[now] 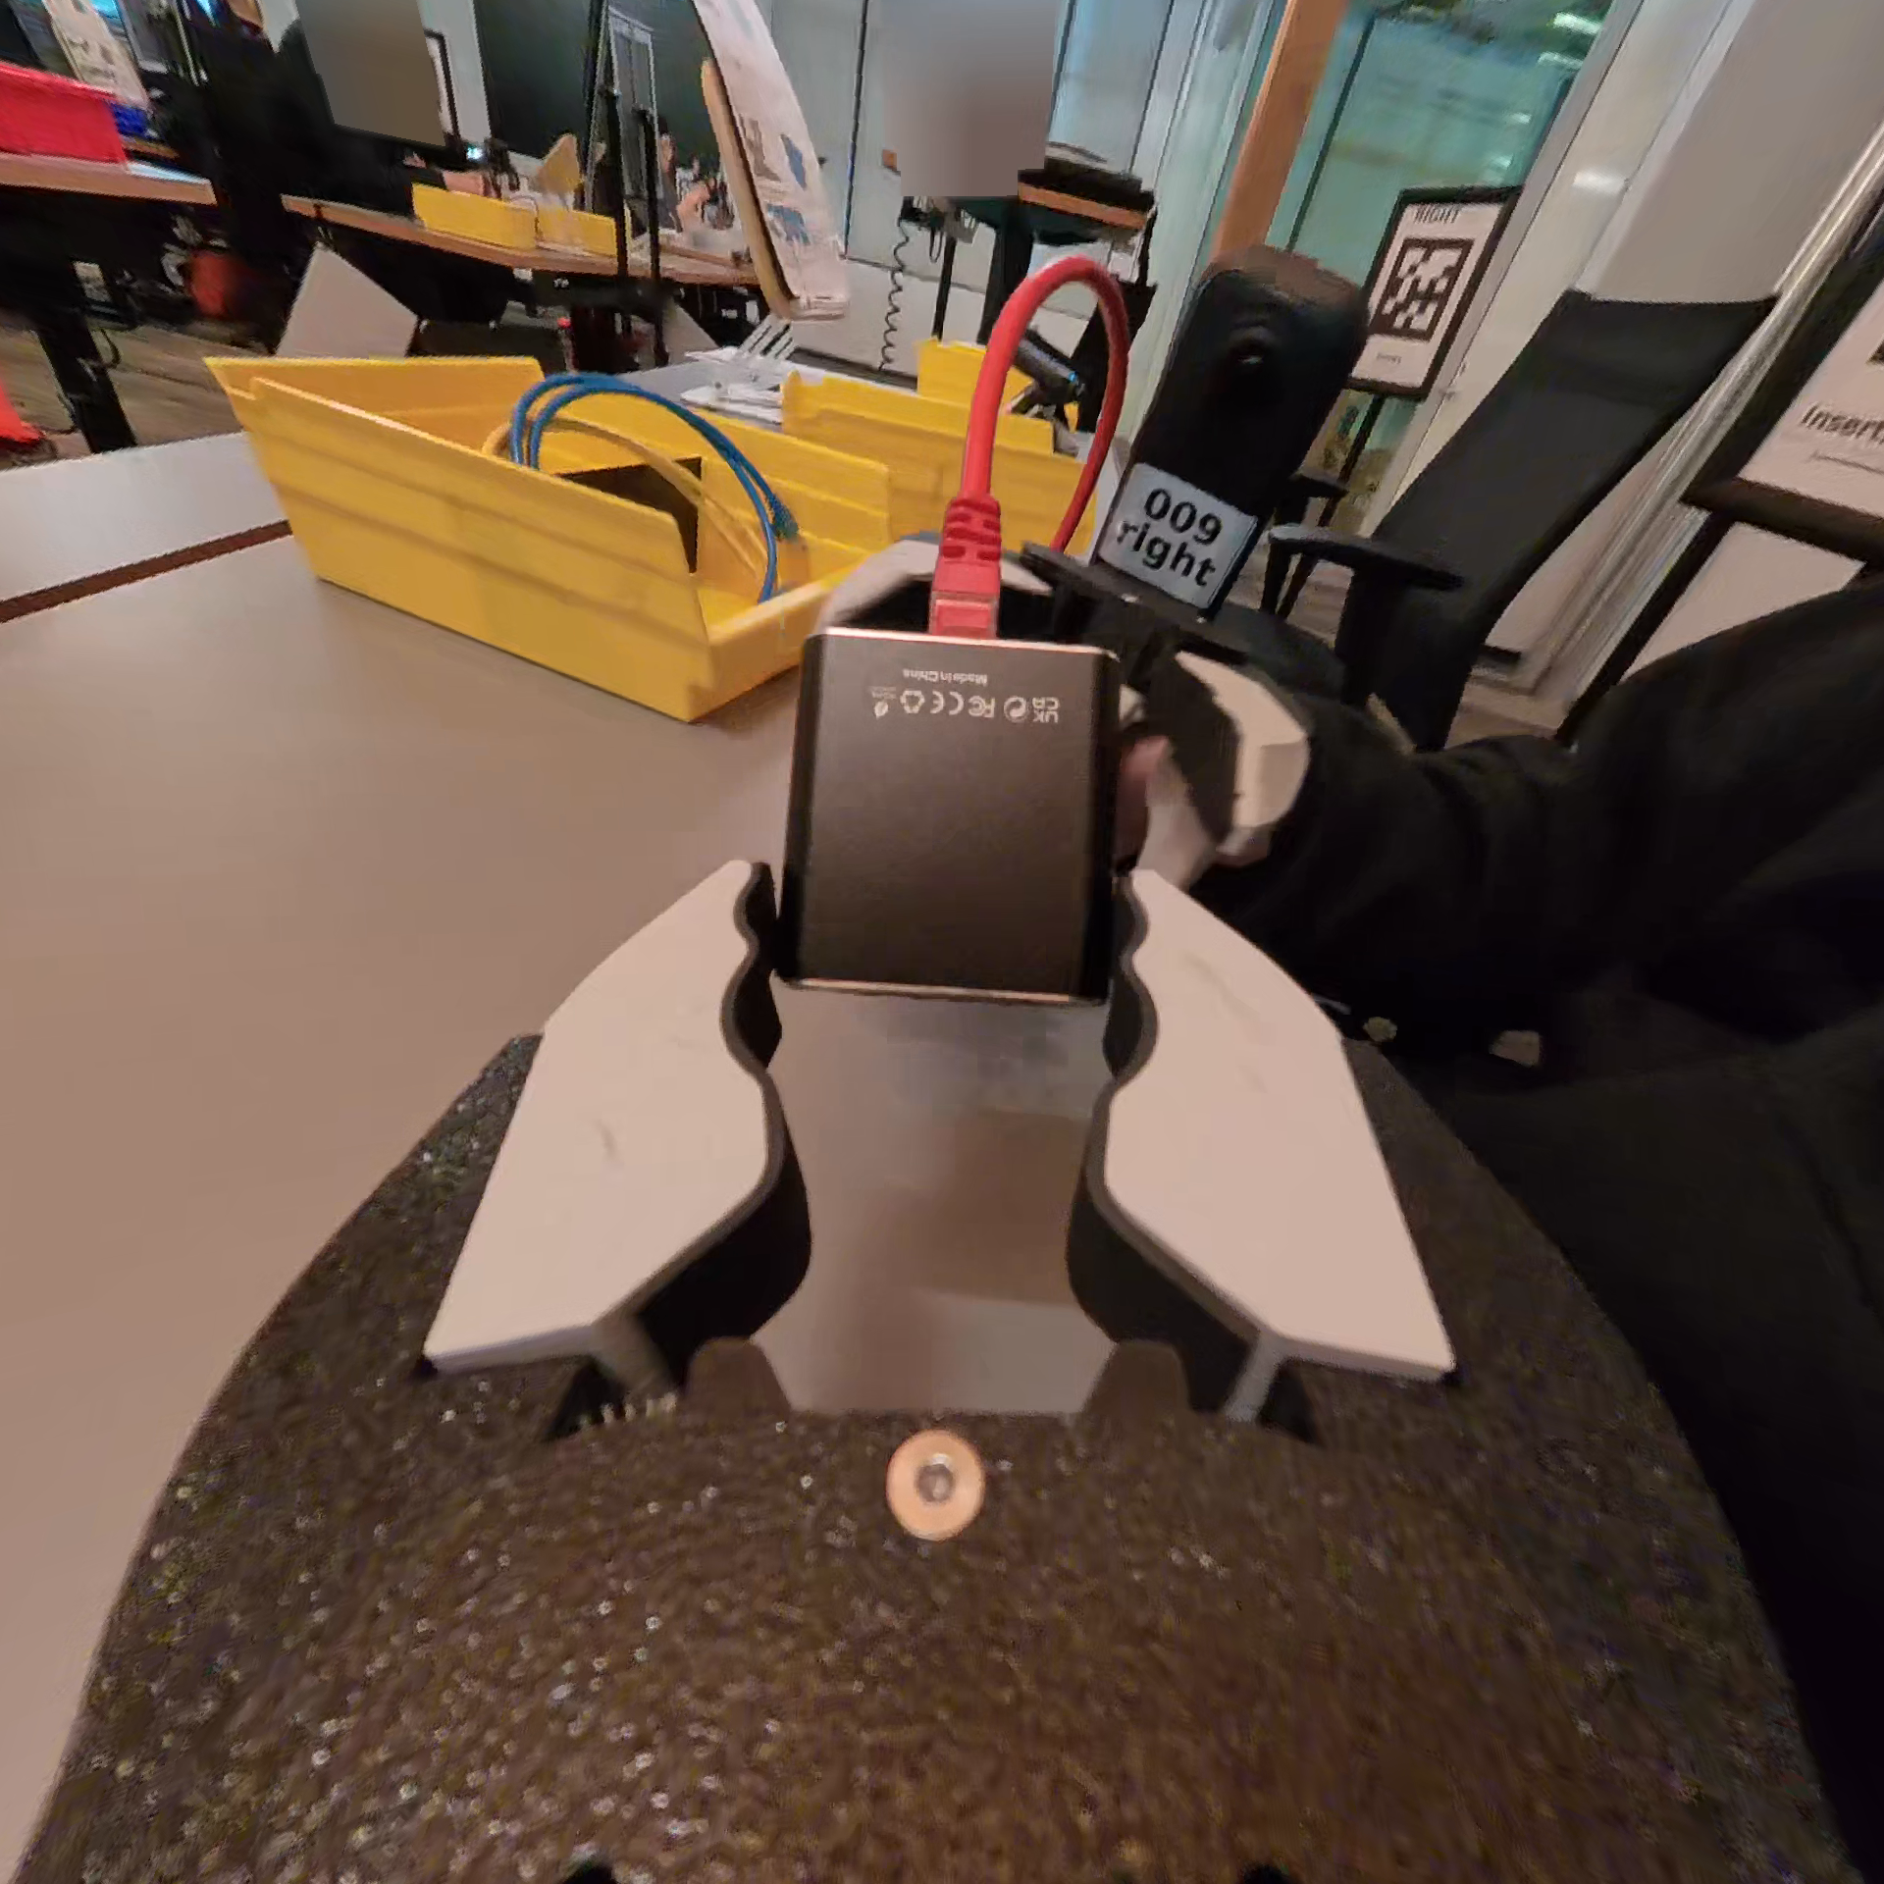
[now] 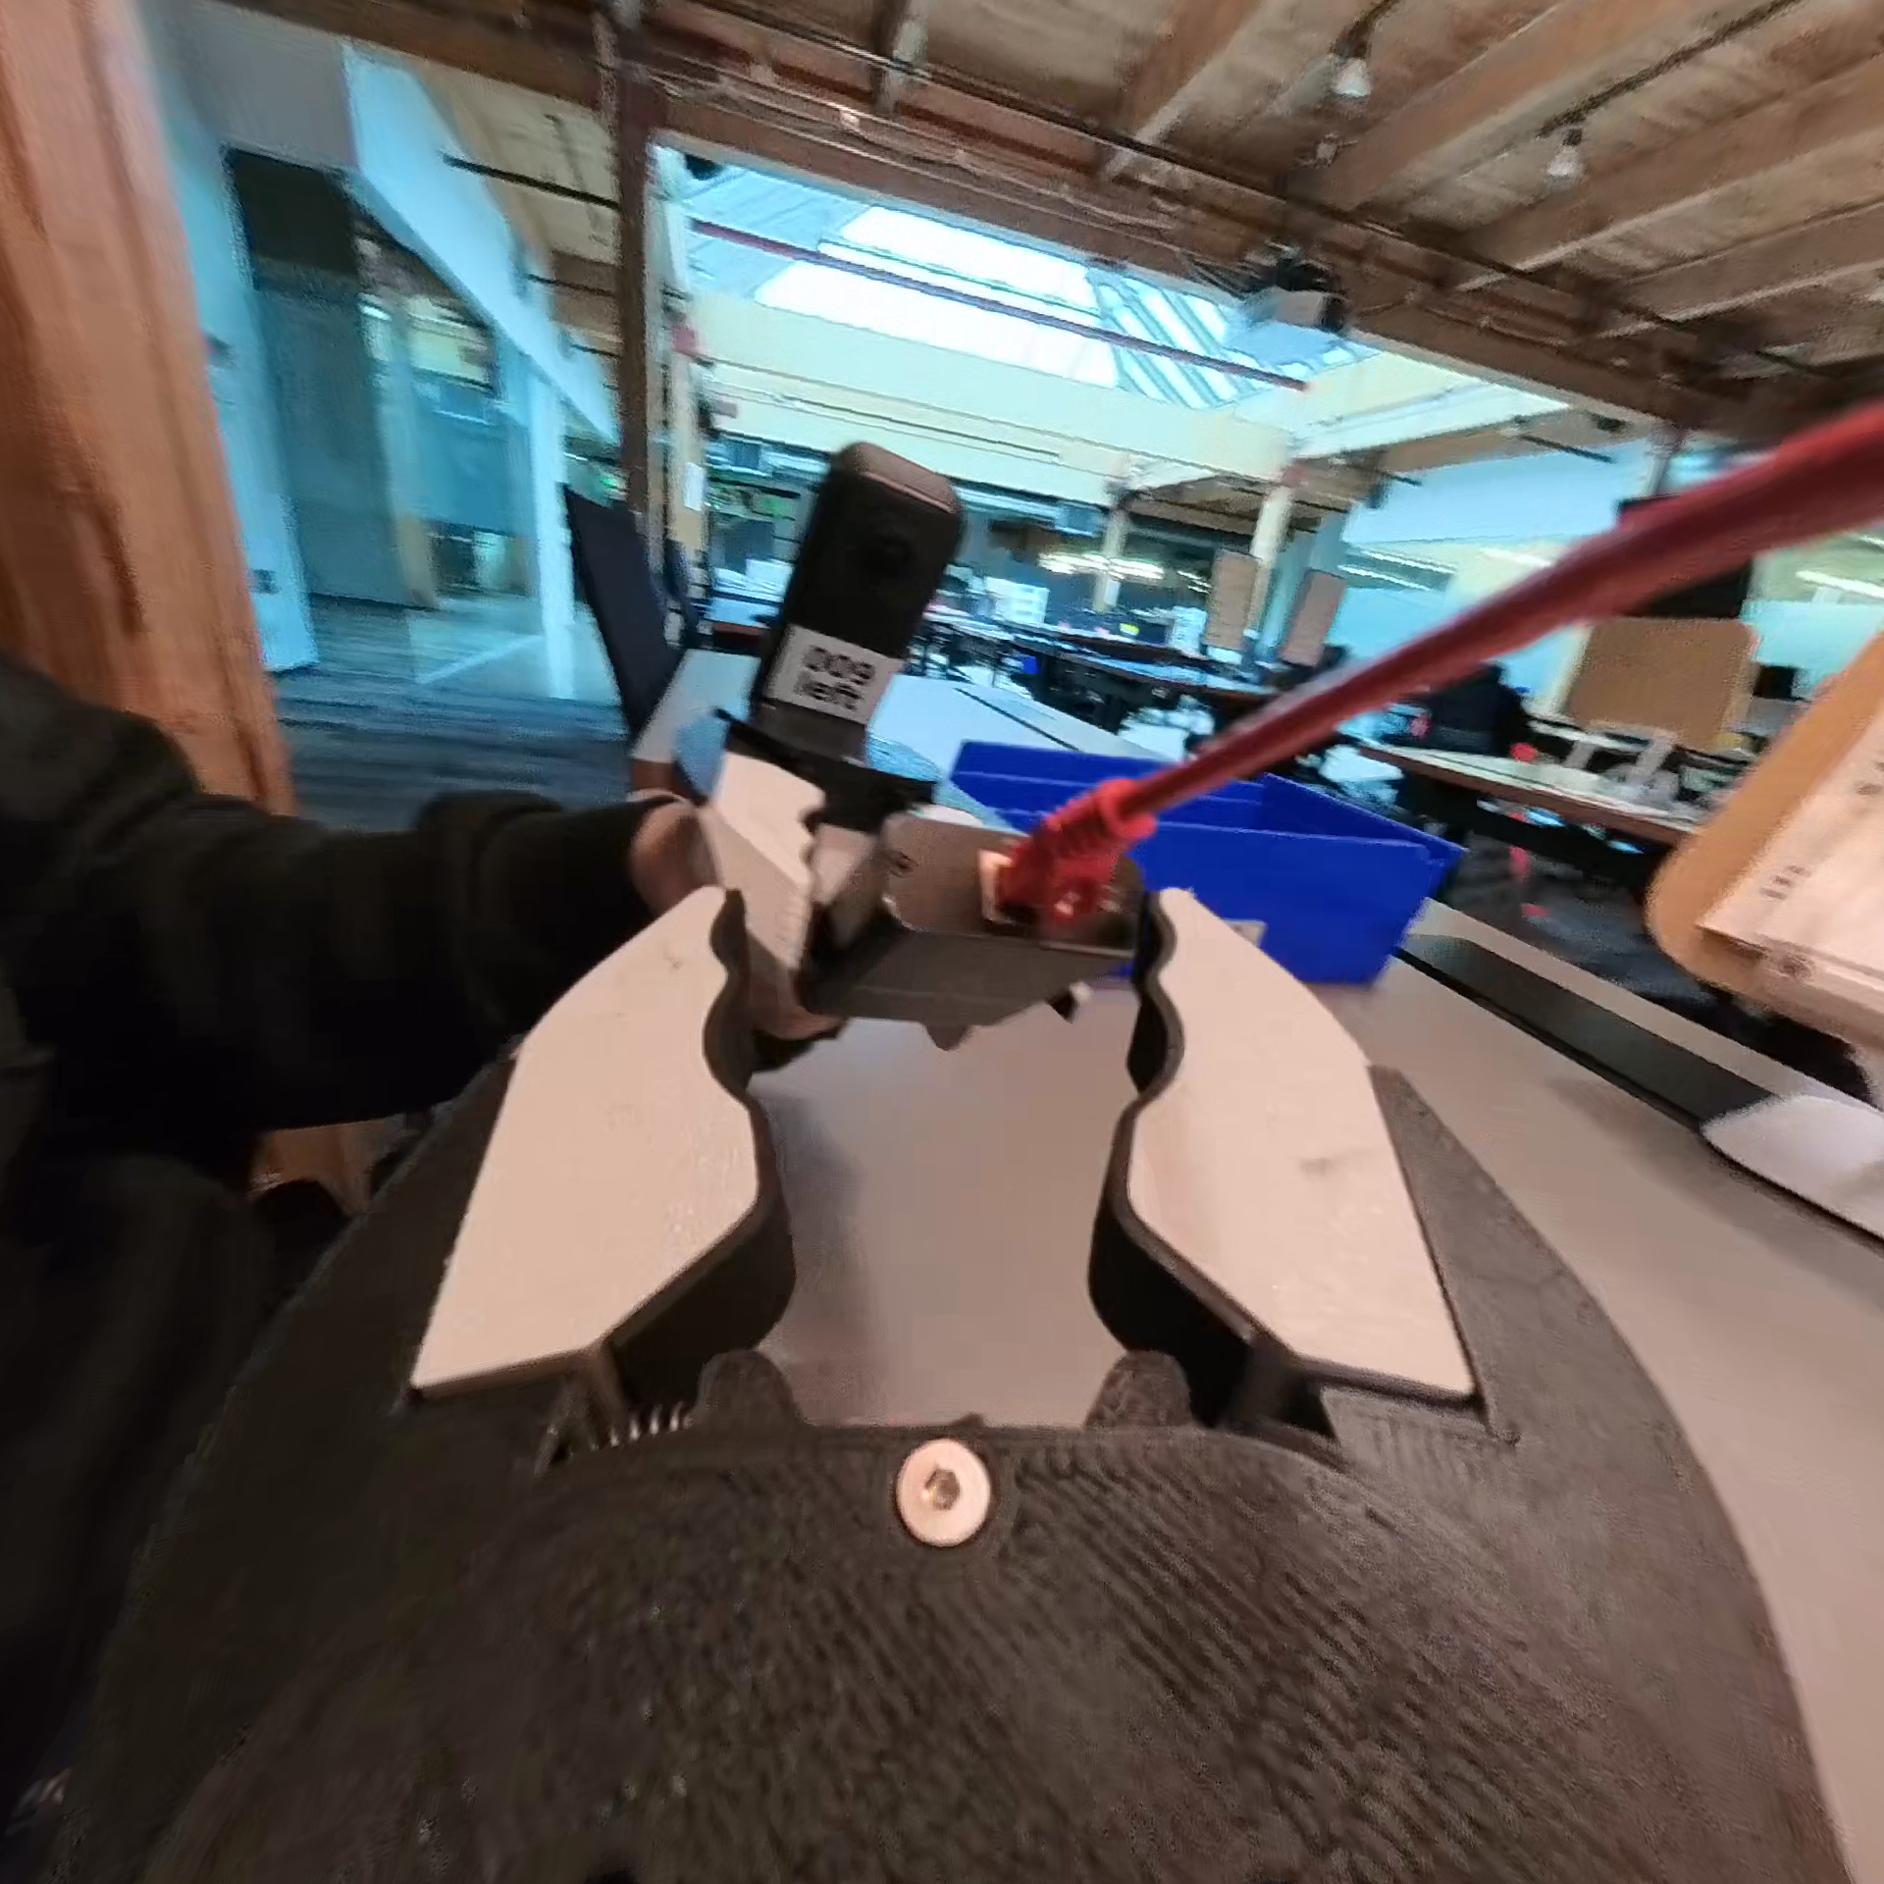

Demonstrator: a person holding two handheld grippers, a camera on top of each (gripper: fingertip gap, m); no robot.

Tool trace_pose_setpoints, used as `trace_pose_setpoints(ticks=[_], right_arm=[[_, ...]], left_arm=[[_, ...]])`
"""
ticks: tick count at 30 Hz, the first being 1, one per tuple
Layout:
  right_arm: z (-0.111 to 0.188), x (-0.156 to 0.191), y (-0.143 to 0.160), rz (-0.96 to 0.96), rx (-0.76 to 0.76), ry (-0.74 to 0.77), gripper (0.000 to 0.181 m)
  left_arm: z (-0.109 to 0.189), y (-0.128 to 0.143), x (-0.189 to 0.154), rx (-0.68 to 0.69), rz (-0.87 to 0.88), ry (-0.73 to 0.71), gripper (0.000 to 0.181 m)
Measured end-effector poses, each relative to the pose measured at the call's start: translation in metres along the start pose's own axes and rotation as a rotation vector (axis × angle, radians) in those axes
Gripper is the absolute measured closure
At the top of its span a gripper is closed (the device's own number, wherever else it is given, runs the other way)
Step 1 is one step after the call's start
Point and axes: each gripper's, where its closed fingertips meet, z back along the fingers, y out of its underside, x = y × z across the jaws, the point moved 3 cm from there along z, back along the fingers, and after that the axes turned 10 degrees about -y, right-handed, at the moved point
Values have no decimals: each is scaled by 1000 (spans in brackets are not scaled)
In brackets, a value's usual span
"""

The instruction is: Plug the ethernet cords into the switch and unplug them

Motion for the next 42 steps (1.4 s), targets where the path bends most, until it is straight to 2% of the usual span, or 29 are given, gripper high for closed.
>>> trace_pose_setpoints(ticks=[4, 6, 8, 12, 17, 20, 26, 33, 36, 38, 42], right_arm=[[3, -2, 3, -8, -5, 13, 126], [5, -5, 6, -47, -2, 21, 115], [4, -1, 7, -60, -7, -25, 123], [2, 2, 10, -47, 10, -44, 123], [14, -9, -10, -78, -261, 51, 122], [16, -10, -16, -146, -394, 60, 123], [7, -5, -9, -139, -373, 44, 123], [7, -5, -1, -155, -299, 17, 123], [7, -10, 3, -174, -260, 55, 123], [9, -14, 2, -203, -300, 90, 123], [10, -26, 7, -361, -316, 132, 118]], left_arm=[[0, 5, -4, 13, -46, 32, 119], [-1, 6, -6, 31, -85, 20, 119], [-1, 5, -8, 30, -103, 19, 119], [-2, 8, -10, 44, -142, 12, 119], [-6, -24, -9, -292, -54, -64, 119], [-10, -24, -10, -366, -1, -63, 110], [-17, -22, -16, -382, -53, -98, 113], [-14, -15, -10, -325, -127, -126, 114], [-13, -12, -2, -328, -152, -195, 114], [-9, -12, 6, -337, -163, -260, 114], [1, -16, 18, -331, -242, -364, 114]])
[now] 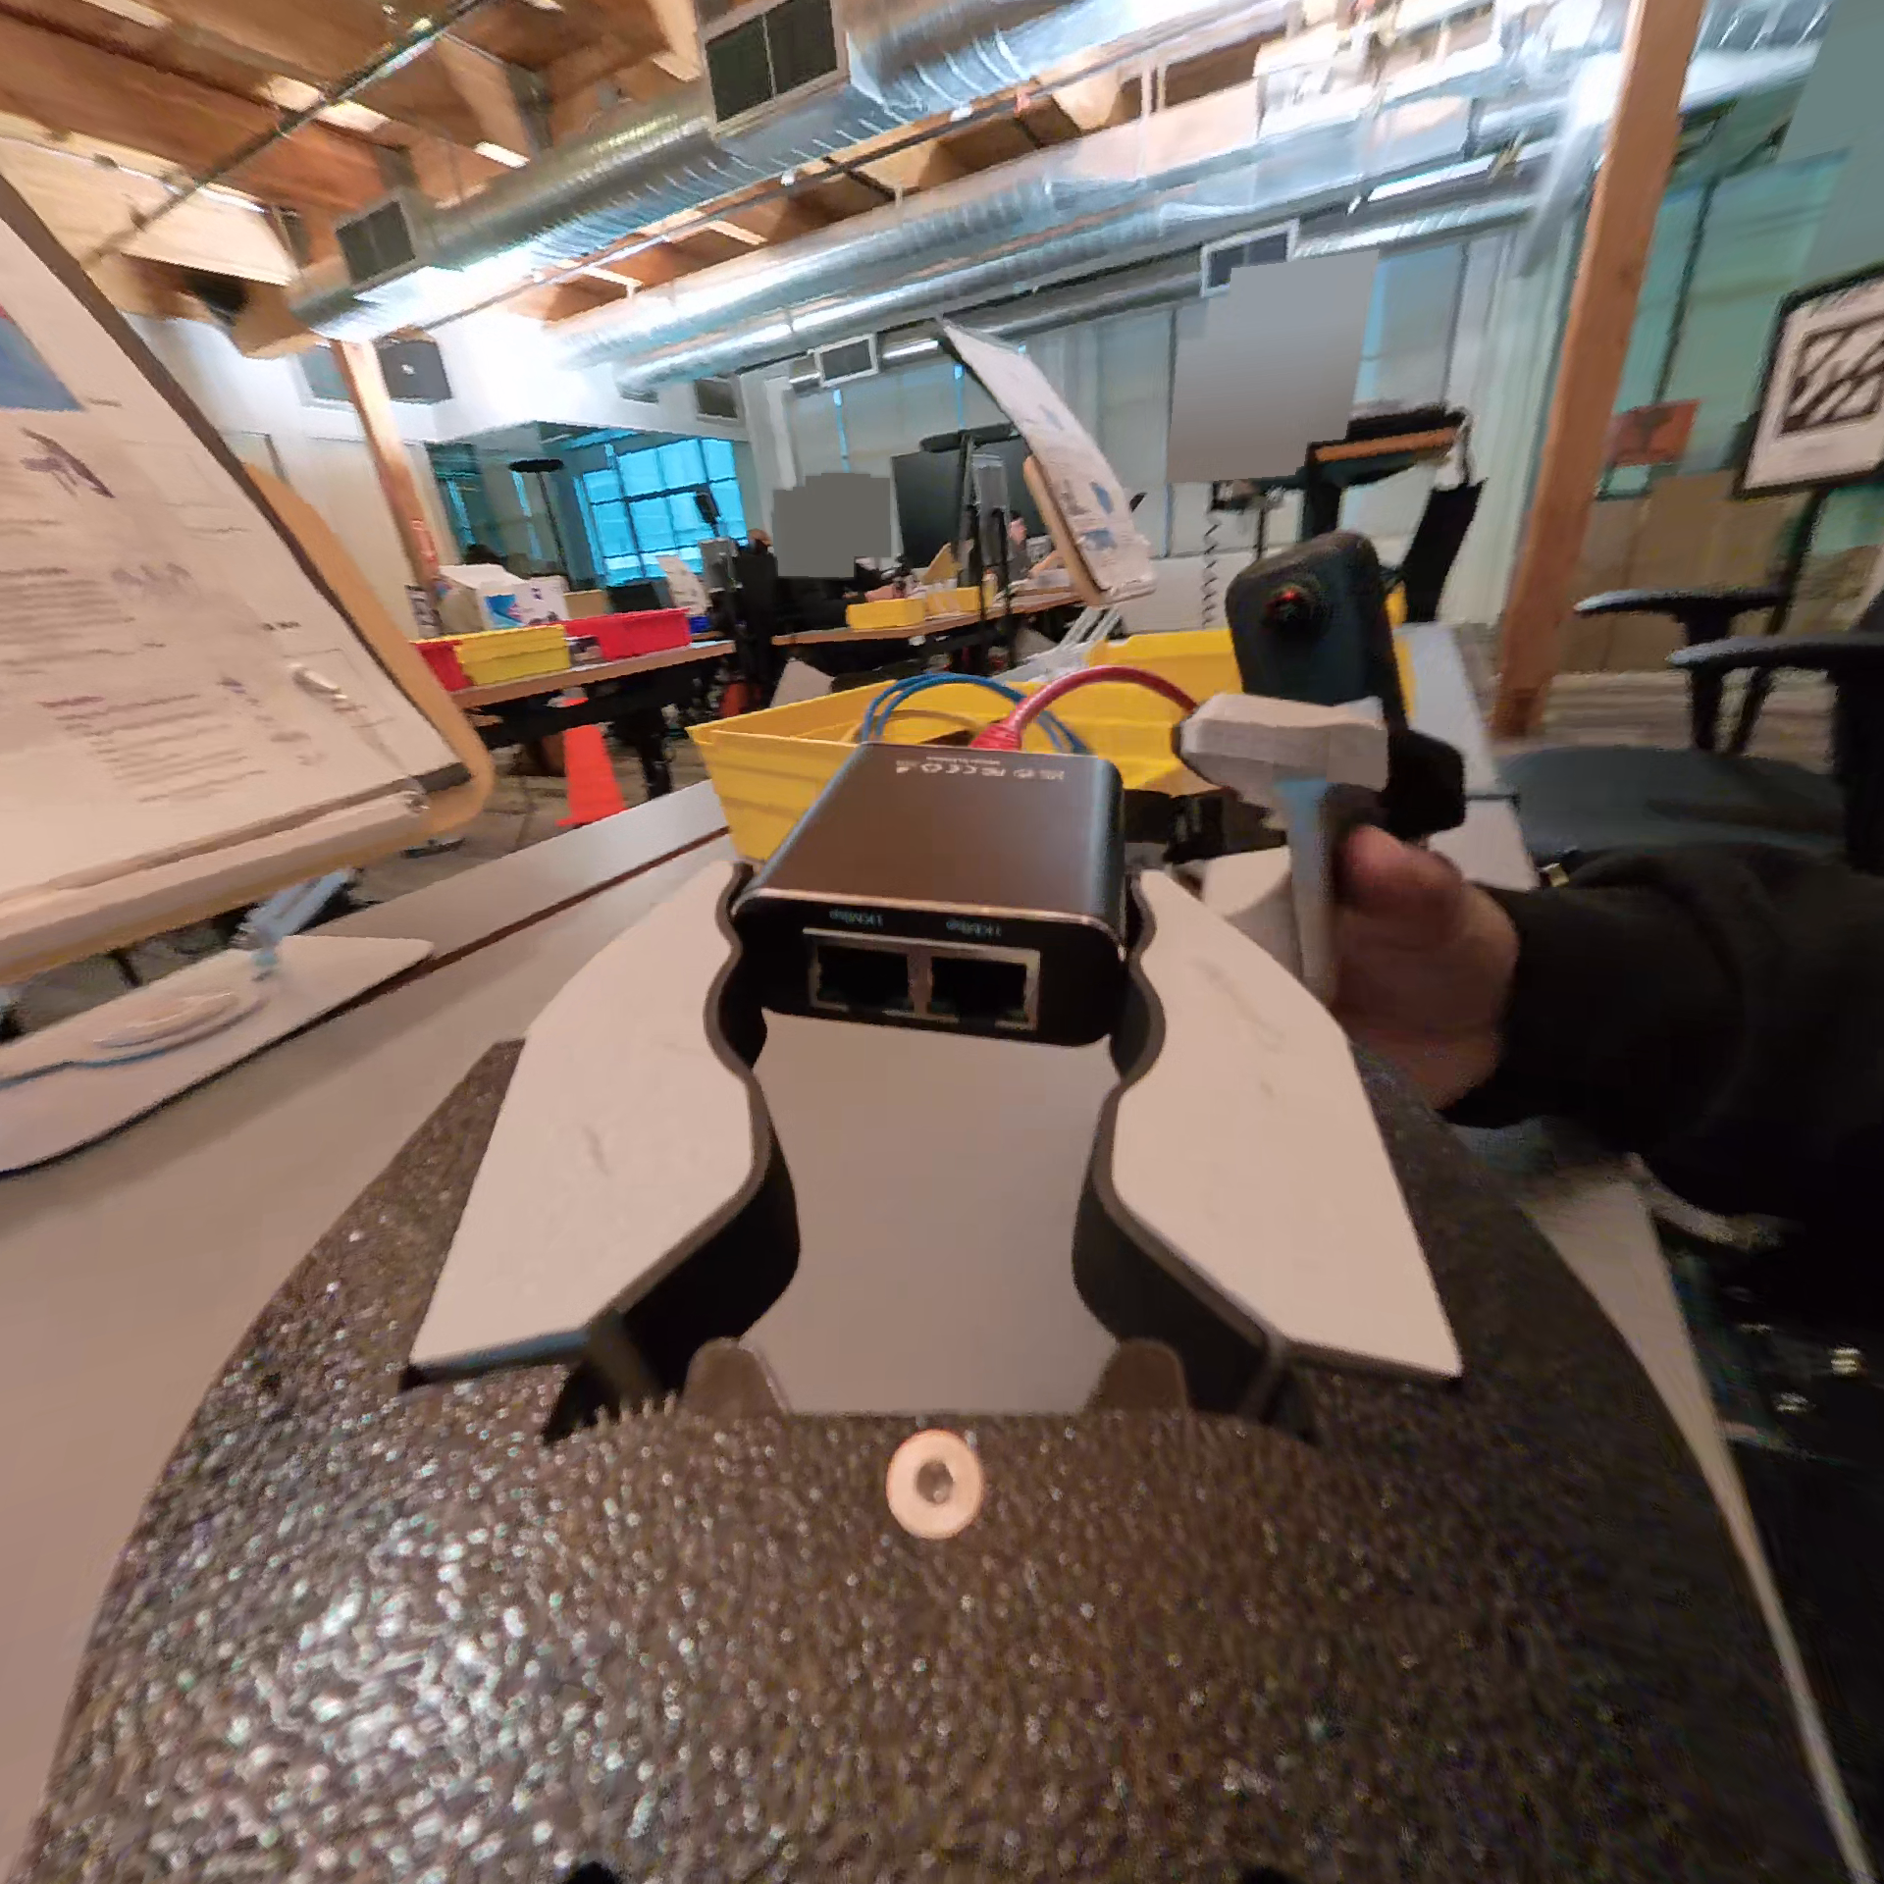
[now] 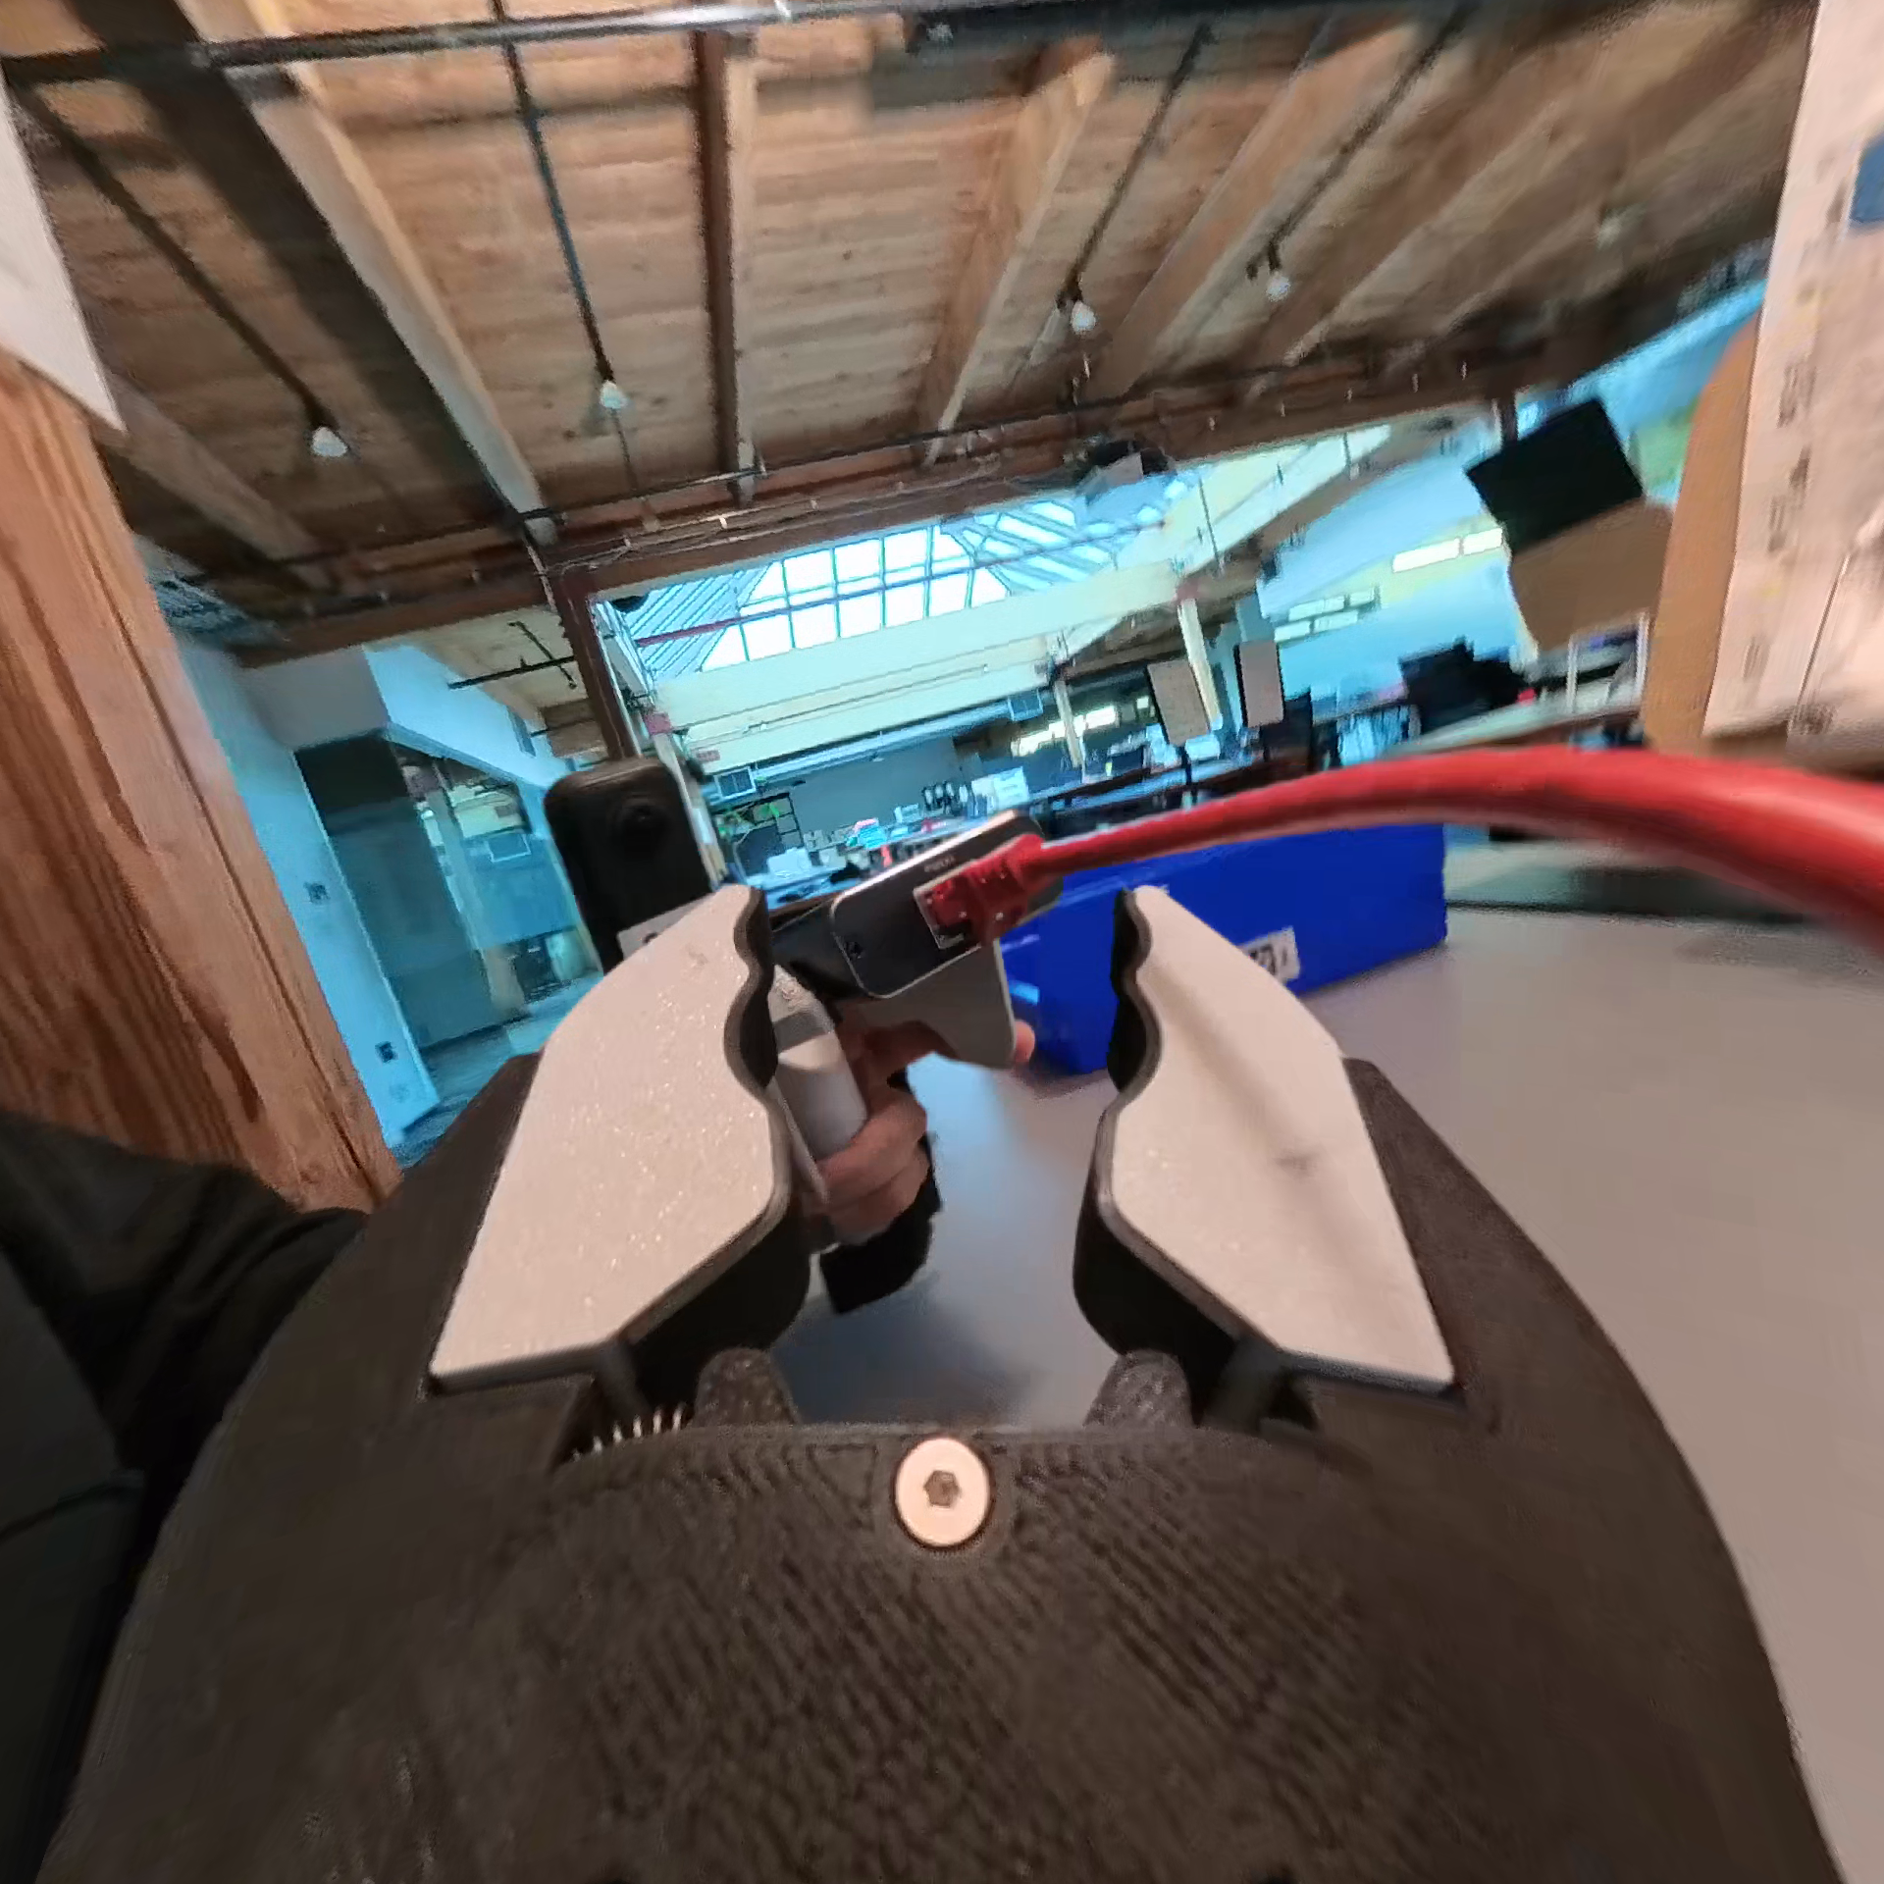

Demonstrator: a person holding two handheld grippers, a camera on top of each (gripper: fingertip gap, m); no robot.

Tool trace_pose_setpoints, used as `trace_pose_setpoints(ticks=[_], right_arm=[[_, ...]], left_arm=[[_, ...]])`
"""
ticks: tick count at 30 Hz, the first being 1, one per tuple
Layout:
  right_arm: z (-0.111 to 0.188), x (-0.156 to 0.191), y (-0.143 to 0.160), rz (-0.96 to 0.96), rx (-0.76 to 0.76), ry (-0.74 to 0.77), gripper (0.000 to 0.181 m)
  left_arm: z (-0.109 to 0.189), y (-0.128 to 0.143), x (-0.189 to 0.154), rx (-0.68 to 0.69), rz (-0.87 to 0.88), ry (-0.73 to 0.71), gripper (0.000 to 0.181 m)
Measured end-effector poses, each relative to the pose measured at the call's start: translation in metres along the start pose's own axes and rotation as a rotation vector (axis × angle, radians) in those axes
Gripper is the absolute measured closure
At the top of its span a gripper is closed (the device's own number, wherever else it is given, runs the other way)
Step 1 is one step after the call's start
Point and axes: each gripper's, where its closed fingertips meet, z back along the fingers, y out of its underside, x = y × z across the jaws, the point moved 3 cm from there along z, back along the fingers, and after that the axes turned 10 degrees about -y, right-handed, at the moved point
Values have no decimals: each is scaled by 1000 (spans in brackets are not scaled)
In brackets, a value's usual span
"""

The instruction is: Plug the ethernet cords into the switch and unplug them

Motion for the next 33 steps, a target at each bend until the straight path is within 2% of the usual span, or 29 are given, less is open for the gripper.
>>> trace_pose_setpoints(ticks=[3, 7, 8, 10, 12, 19, 23, 33], right_arm=[[-5, -7, 8, -161, 6, 53, 123], [-6, -13, 9, -396, -136, 103, 128], [-7, -12, 9, -452, -169, 83, 129], [-7, -12, 9, -557, -216, 60, 144], [-7, -11, 8, -627, -266, 45, 146], [-11, -11, 15, -747, -298, 78, 155], [-8, -14, 15, -817, -372, 86, 168], [-2, -17, 19, -887, -427, 66, 174]], left_arm=[[0, -2, 5, -11, -62, -56, 114], [-1, 1, 8, -15, -113, -97, 114], [-1, 2, 8, -14, -124, -104, 115], [-1, 3, 8, -10, -150, -121, 115], [0, 3, 8, -9, -183, -140, 114], [0, 3, 7, -9, -316, -202, 114], [-2, 4, 5, -18, -374, -225, 115], [-4, 7, -2, -21, -499, -267, 115]])
